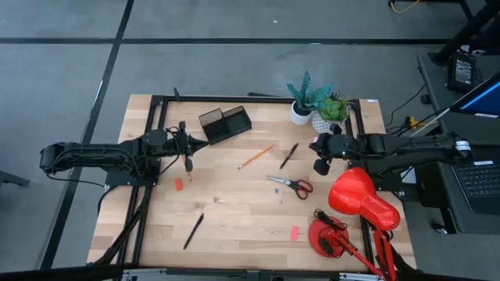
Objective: Pick and place office supplies into organizer
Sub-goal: Put the sticky note into the desk organizer
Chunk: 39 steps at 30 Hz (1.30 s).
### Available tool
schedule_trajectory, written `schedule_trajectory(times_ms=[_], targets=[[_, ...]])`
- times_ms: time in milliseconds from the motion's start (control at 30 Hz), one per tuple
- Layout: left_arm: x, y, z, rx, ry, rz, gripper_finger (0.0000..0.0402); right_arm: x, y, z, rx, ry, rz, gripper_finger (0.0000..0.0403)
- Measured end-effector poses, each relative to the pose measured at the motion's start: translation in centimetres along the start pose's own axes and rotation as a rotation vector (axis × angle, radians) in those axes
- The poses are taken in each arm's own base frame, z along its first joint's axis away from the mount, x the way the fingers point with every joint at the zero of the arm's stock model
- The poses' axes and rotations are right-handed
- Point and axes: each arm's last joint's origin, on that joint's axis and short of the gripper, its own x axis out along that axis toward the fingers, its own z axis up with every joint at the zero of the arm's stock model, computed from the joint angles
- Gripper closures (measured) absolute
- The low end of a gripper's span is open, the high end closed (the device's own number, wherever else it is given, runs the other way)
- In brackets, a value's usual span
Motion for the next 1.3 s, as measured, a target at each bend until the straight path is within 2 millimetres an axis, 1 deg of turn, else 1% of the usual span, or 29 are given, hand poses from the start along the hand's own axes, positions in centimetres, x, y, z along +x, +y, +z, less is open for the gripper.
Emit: schedule_trajectory(times_ms=[133, 233, 367, 567, 667, 767, 900, 1000, 1133, 1300], targets=[[0.0, 0.0, 0.0, -0.003, 0.000, 0.000, 0.0397, 0.3, -0.2, 0.0, 0.036, 0.102, -0.040, 0.0348], [0.0, 0.0, 0.0, -0.006, 0.000, 0.000, 0.0397, 0.1, -0.5, 0.6, 0.074, 0.170, -0.074, 0.0346], [0.0, 0.0, 0.0, -0.007, 0.000, 0.000, 0.0397, 0.0, -0.7, 1.5, 0.080, 0.205, -0.092, 0.0345], [0.0, 0.0, 0.0, -0.007, 0.000, 0.000, 0.0397, 0.4, -1.0, 1.3, 0.068, 0.289, -0.122, 0.0340], [0.0, 0.0, 0.0, -0.007, 0.000, 0.000, 0.0397, 0.8, -1.0, 1.3, 0.067, 0.307, -0.128, 0.0320], [0.0, 0.0, 0.0, -0.007, 0.000, 0.000, 0.0397, 1.3, -1.0, 1.2, 0.064, 0.333, -0.139, 0.0287], [0.0, 0.0, 0.0, -0.007, 0.000, 0.000, 0.0397, 2.4, -0.9, 1.1, 0.065, 0.390, -0.140, 0.0242], [0.0, 0.0, 0.0, -0.008, 0.000, 0.000, 0.0397, 3.4, -0.9, 0.9, 0.085, 0.453, -0.105, 0.0218], [0.0, 0.0, 0.0, -0.011, 0.000, 0.000, 0.0397, 4.3, -1.2, 0.4, 0.122, 0.549, -0.106, 0.0202], [0.0, 0.0, 0.0, -0.019, 0.000, 0.000, 0.0397, 4.7, -1.7, 0.0, 0.119, 0.615, -0.128, 0.0203]])
